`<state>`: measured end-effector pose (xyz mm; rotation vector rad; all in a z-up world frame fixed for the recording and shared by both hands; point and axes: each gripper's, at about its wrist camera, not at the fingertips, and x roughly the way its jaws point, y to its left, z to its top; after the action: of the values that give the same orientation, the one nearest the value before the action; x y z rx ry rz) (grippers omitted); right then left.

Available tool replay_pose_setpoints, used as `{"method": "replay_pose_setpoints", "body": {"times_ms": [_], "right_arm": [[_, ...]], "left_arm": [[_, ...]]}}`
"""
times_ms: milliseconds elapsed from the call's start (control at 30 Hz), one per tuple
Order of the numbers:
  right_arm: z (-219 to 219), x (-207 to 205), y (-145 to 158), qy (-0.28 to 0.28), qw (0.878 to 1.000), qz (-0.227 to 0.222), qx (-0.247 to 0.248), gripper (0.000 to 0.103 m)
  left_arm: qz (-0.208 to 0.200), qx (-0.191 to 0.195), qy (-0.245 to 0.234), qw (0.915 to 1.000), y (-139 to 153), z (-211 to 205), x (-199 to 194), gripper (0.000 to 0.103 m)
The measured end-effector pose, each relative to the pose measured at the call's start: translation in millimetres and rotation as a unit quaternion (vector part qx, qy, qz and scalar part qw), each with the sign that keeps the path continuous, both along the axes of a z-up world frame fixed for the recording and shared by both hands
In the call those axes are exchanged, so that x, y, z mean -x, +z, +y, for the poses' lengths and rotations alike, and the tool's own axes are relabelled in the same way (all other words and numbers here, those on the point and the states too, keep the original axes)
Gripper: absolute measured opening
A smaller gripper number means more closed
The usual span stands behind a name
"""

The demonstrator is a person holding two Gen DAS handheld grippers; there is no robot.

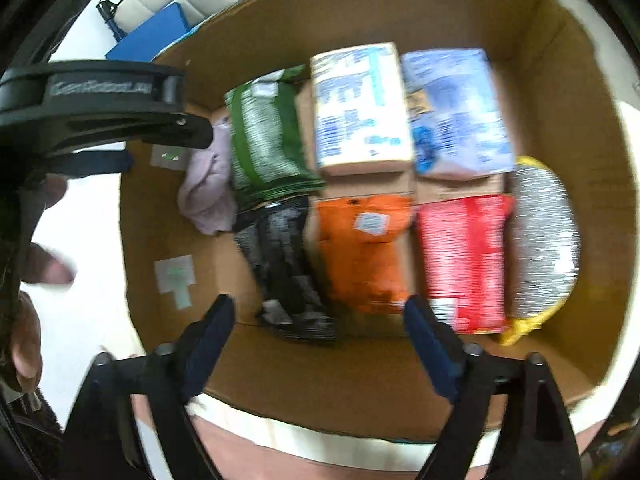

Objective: Organize soft objects

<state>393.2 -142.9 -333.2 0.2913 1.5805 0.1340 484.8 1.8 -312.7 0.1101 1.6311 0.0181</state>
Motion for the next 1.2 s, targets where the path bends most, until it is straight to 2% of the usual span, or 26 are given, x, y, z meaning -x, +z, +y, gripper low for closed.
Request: {"method": "replay_pose_setpoints", "body": {"times_ms": [33,100,200,267,367,633,800,900,1200], "right_arm": [[-10.3,3.8,0.4,-0.003,1.0,-0.01,0.021,0.093],[-21.6,8.3,10.5,-0.006,0.998,-0.028,0.059,0.103],[-44.3,13.7,25.9,-0.009,0.993,-0.049,0.103,0.103],[-55.2,17.3,30.5,-0.009,0.992,-0.054,0.113,0.103],[-67.4,27.0,37.4,-0.005,0.99,-0.061,0.123,0.103],[-70.1,47.4,42.8,-0.002,0.989,-0.073,0.13,0.103],[-70.5,54.7,54.1,-0.004,0.989,-0.082,0.126,0.103],[-73.2,63.4,70.1,-0.007,0.988,-0.097,0.124,0.103],[-80.5,115.9,145.3,-0.001,0.98,-0.164,0.116,0.103]], "left_arm": [[-0.007,-0.001,-0.002,1.0,2.1,-2.1,2.7,0.1],[-0.026,0.005,-0.001,0.9997,10.1,-7.1,15.7,0.1],[-0.046,0.036,0.008,0.9982,21.4,-12.3,42.2,0.1],[-0.06,0.052,0.008,0.9968,26.3,-14.7,57.1,0.1],[-0.085,0.048,0.007,0.9951,35.6,-19.0,84.6,0.1],[-0.108,0.045,0.026,0.9928,43.6,-18.2,123.8,0.1],[-0.127,0.043,0.036,0.9903,62.2,-17.1,140.4,0.1],[-0.154,0.033,0.036,0.9869,81.8,-17.9,152.1,0.1],[-0.228,0.062,0.044,0.9706,156.2,-22.9,217.2,0.1]]}}
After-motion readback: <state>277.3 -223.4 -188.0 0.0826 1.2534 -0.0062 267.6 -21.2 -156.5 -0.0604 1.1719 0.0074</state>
